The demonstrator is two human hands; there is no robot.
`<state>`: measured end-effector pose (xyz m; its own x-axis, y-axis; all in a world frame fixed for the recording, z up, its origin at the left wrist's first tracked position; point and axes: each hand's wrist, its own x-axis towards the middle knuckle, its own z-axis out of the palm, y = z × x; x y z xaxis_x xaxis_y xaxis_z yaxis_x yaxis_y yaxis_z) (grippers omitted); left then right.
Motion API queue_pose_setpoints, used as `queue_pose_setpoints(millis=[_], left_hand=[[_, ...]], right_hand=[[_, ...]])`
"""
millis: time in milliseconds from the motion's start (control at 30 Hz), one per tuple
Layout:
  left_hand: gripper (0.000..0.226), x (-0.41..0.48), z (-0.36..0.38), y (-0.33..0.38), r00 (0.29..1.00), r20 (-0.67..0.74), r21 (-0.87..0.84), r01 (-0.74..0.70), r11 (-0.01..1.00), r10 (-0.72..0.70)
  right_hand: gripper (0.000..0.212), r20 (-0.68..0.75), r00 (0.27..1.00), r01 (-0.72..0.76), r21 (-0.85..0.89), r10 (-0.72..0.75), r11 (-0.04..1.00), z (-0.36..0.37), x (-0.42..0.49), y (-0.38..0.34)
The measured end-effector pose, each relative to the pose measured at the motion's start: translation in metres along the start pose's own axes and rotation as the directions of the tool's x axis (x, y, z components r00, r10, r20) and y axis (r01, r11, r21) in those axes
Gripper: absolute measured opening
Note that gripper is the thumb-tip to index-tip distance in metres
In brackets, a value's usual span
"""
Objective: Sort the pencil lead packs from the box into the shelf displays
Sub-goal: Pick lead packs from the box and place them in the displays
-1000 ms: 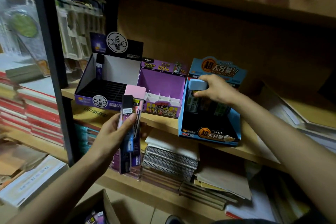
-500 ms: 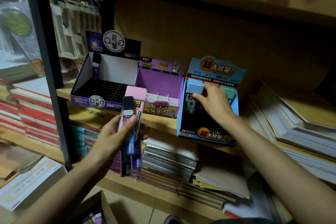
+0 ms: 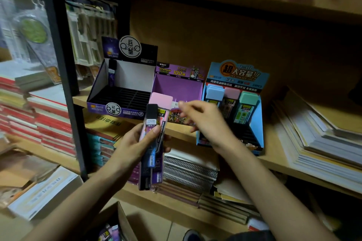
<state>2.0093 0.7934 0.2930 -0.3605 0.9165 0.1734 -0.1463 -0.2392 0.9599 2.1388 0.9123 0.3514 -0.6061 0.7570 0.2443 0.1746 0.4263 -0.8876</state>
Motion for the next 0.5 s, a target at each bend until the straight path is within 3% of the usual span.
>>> queue_pose_setpoints(millis=[67, 167, 300, 500], left_hand=[[0.035, -0.003, 0.002, -0.001, 0.999, 0.041, 0.025, 0.018, 1.0, -0.019], [0.04, -0.005, 0.001, -0.005, 0.997, 0.058, 0.031, 0.058, 0.998, -0.06], [0.045, -0.004, -0.002, -0.009, 0.992, 0.061, -0.013, 0.114, 0.993, -0.113], [0.036, -0.003, -0.003, -0.012, 0.989, 0.066, -0.066, 0.14, 0.988, -0.136]], right_hand=[[0.014, 0.108, 0.992, -0.079, 0.145, 0.064, 0.986, 0.021, -0.003, 0.002], [0.017, 0.118, 0.988, -0.125, 0.213, 0.102, 0.969, 0.034, -0.002, 0.006], [0.012, 0.04, 0.984, -0.176, 0.263, 0.172, 0.949, 0.029, 0.0, 0.005], [0.01, -0.097, 0.966, -0.176, 0.436, 0.24, 0.883, 0.003, 0.006, 0.005]])
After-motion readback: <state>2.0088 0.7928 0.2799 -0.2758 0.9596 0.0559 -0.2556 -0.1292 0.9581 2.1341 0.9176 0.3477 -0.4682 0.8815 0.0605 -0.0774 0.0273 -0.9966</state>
